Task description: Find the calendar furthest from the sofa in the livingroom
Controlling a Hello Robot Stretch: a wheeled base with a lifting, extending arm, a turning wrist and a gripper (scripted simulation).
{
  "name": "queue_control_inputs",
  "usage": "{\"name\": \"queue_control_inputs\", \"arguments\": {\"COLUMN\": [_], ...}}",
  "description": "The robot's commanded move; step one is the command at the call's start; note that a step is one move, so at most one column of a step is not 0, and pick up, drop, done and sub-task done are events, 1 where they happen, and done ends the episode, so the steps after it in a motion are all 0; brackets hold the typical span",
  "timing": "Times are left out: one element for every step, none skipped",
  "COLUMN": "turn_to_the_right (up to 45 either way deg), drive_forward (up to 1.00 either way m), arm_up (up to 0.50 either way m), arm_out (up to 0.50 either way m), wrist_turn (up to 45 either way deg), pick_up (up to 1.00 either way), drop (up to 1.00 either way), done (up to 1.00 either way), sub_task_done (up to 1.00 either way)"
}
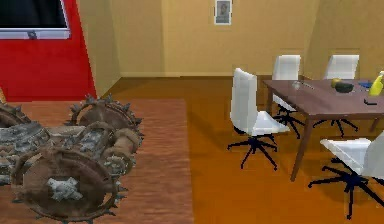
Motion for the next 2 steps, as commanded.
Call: {"name": "queue_control_inputs", "arguments": {"turn_to_the_right": [0.0, 3.0], "drive_forward": [1.00, 0.00], "arm_up": [0.00, 0.00], "arm_out": [0.00, 0.00], "wrist_turn": [0.0, 0.0], "pick_up": [0.00, 0.00], "drop": [0.00, 0.00], "done": [0.00, 0.00], "sub_task_done": [0.00, 0.00]}}
